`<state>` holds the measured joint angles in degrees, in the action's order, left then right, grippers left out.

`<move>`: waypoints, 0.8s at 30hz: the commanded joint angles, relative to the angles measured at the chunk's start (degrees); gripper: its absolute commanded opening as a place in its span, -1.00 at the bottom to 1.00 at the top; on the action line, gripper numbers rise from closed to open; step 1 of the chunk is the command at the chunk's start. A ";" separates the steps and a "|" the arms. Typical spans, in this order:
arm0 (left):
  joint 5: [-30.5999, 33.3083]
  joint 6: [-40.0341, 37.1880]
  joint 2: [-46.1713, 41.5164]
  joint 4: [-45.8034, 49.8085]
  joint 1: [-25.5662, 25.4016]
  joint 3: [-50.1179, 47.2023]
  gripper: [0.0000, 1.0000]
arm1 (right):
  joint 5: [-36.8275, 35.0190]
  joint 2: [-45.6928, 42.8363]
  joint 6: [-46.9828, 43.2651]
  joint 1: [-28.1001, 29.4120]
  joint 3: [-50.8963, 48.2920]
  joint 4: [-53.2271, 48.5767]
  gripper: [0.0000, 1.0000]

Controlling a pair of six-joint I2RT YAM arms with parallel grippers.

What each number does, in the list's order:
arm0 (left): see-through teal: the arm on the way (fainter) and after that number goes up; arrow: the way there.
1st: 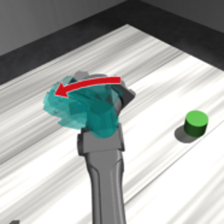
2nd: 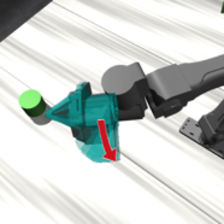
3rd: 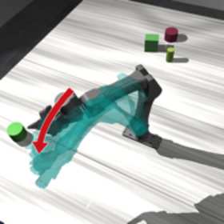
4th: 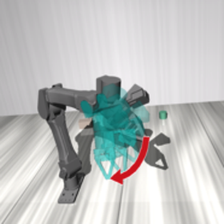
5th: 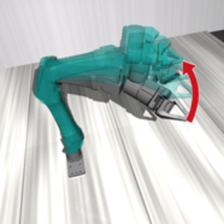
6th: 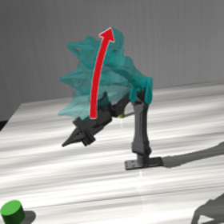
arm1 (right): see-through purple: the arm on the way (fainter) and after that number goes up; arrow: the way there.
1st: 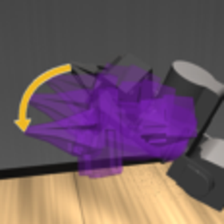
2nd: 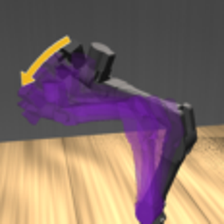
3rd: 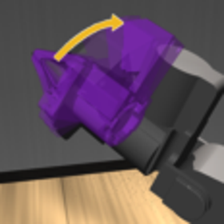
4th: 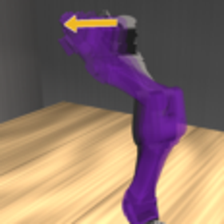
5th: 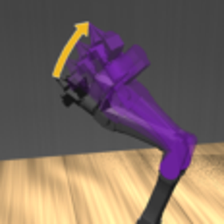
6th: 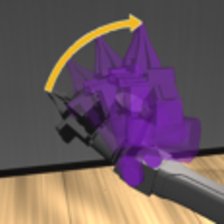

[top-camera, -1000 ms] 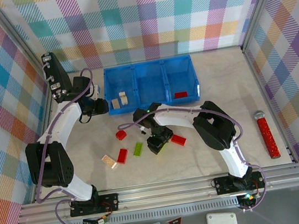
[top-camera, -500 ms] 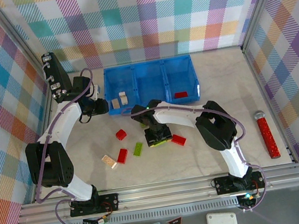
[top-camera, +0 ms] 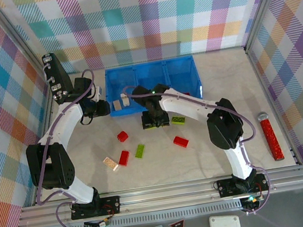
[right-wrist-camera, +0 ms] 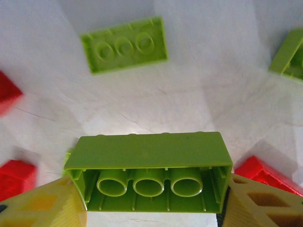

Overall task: Sort the legos into containers by color
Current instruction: Pick up the lego from the bottom-center of the table, then place the lego in the container.

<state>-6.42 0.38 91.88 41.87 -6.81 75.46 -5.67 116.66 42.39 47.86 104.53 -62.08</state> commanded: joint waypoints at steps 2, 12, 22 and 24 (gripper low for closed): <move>-0.38 -0.38 0.33 1.20 0.60 0.84 -0.15 | -1.01 2.40 -2.28 -2.24 5.91 -2.81 0.24; -0.44 -0.34 0.17 1.15 0.64 0.65 -0.15 | -0.75 9.47 -6.54 -7.17 18.50 -5.85 0.24; 0.12 -0.35 -0.07 1.12 0.67 0.56 -0.15 | -0.28 17.45 -9.81 -11.54 26.10 -5.41 0.25; 0.16 -0.36 -0.11 1.11 0.64 0.40 -0.15 | -0.02 18.35 -10.60 -11.95 26.39 -3.48 0.25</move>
<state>-6.42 0.38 91.88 41.85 -6.81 75.46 -6.00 133.69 33.82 36.51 128.81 -66.11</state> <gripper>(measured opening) 0.425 0.626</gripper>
